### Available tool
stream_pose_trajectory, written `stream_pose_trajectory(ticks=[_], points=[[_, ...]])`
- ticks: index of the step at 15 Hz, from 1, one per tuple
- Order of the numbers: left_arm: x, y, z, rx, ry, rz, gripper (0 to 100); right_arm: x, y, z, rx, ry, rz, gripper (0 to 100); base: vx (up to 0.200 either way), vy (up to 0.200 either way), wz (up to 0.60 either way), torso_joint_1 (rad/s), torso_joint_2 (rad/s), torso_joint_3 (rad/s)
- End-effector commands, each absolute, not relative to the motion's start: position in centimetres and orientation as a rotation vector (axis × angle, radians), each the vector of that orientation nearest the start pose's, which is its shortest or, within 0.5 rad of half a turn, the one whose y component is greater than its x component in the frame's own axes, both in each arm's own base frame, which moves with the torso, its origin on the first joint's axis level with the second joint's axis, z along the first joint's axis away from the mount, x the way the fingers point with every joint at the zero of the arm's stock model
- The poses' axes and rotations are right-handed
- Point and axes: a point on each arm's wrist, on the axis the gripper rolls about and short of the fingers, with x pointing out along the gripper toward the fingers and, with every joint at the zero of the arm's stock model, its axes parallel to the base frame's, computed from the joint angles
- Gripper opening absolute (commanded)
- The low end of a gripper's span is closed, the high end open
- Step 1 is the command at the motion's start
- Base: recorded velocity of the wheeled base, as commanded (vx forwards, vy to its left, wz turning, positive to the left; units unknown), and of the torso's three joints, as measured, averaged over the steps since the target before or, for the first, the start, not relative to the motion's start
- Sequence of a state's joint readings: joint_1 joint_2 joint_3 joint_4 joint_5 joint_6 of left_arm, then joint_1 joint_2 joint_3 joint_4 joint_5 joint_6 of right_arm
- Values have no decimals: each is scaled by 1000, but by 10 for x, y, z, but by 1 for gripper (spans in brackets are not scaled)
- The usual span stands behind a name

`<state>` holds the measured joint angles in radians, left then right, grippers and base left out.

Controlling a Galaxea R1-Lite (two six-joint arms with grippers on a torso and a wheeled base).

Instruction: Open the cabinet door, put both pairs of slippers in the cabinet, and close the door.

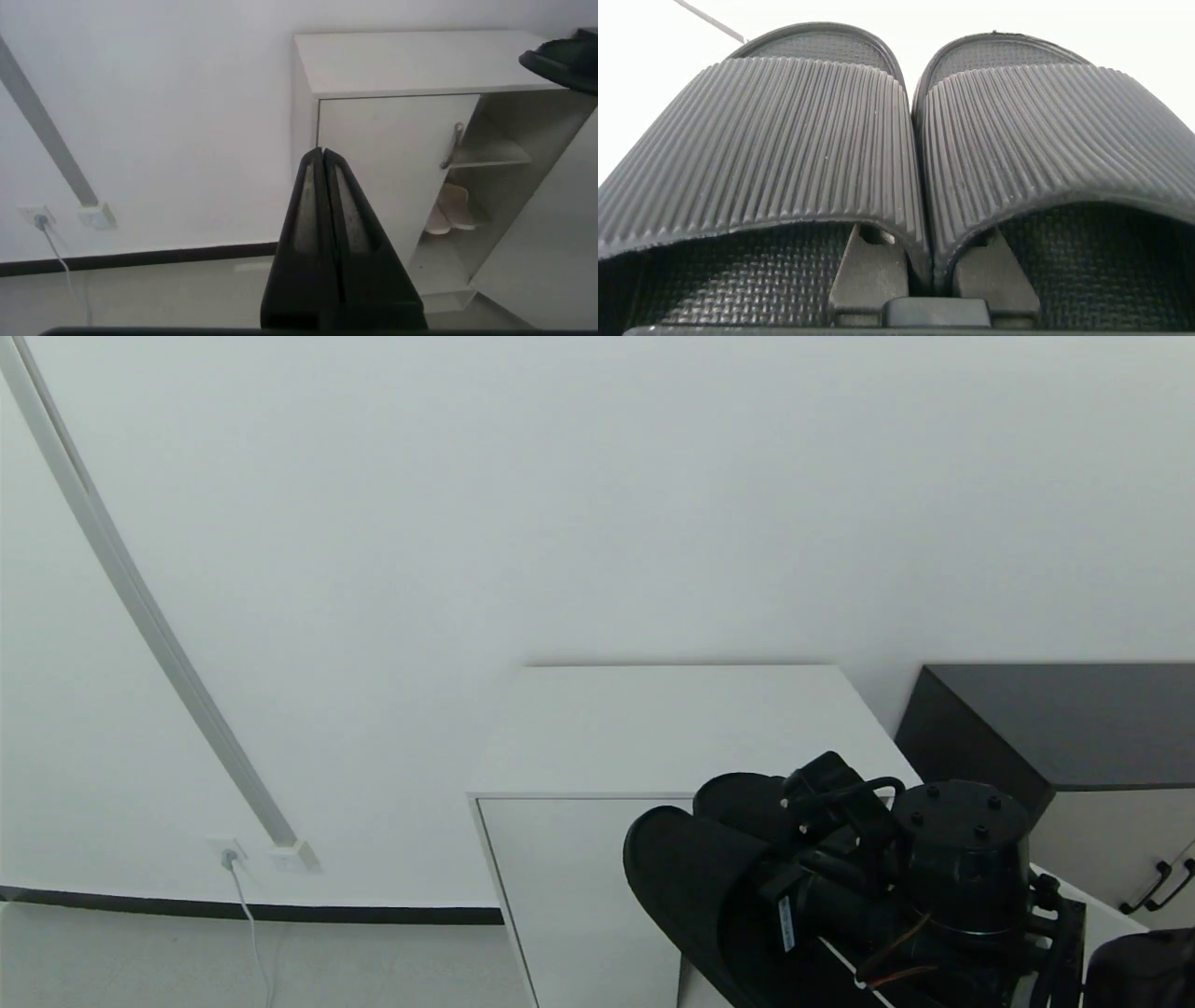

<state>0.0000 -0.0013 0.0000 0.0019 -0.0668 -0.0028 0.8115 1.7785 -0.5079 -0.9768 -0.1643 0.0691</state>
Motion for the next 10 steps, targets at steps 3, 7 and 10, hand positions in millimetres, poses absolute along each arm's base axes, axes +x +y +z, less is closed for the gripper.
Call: stream_pose_trajectory(ticks=[3, 7, 10], points=[[-23, -1, 75, -3, 2, -66, 0, 198, 203, 118, -76, 289, 631, 0, 0, -200, 0, 1, 4, 2], [-23, -2, 75, -3, 3, -67, 0, 197, 203, 118, -77, 292, 632, 0, 0, -200, 0, 0, 1, 4], [-23, -2, 75, -2, 3, -67, 0, 198, 202, 118, -77, 292, 628, 0, 0, 0, 0, 0, 0, 0]])
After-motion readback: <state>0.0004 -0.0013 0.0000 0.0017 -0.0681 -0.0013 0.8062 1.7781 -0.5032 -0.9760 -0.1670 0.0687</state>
